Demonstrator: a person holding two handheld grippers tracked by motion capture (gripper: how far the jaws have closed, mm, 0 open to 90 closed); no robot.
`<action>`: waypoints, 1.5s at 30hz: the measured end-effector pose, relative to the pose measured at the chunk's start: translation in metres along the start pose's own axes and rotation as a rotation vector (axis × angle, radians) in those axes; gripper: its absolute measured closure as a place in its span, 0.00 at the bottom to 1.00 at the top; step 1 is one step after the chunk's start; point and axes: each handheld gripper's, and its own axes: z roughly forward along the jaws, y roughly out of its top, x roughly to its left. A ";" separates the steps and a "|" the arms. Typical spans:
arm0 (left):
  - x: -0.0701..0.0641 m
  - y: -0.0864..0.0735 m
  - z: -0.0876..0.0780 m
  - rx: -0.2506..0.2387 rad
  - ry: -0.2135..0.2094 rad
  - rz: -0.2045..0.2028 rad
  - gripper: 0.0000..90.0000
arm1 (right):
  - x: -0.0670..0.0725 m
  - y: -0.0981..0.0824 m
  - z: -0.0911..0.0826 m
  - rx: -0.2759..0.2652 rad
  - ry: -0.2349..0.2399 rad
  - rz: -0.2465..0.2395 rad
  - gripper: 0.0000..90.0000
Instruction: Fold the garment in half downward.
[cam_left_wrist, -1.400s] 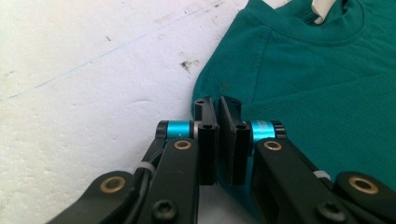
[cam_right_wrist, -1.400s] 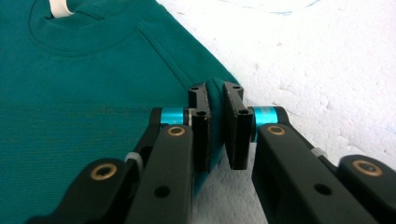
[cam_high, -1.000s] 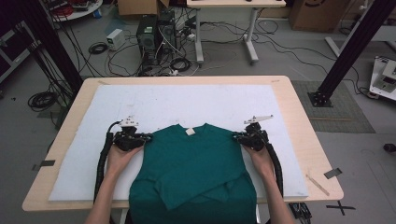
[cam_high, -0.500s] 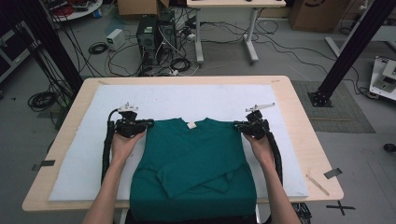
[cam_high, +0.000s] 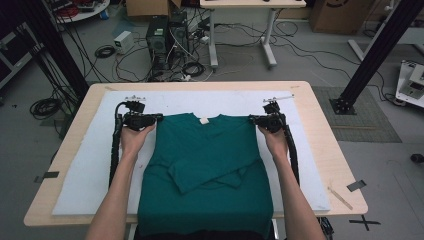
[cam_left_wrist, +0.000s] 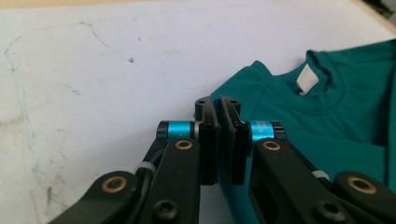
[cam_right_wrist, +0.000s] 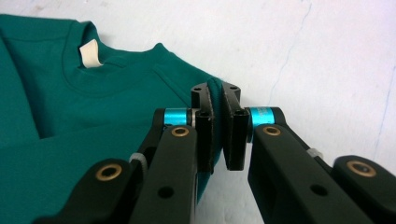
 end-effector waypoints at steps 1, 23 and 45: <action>0.001 0.001 0.001 -0.008 -0.005 -0.001 0.96 | 0.000 0.003 0.001 0.009 -0.006 -0.012 0.96; -0.027 -0.073 -0.051 -0.054 -0.108 0.128 0.96 | 0.033 -0.055 -0.048 -0.021 0.009 -0.183 0.96; -0.056 -0.132 -0.098 0.020 -0.231 0.192 0.96 | 0.057 -0.135 -0.088 0.003 0.095 -0.200 0.95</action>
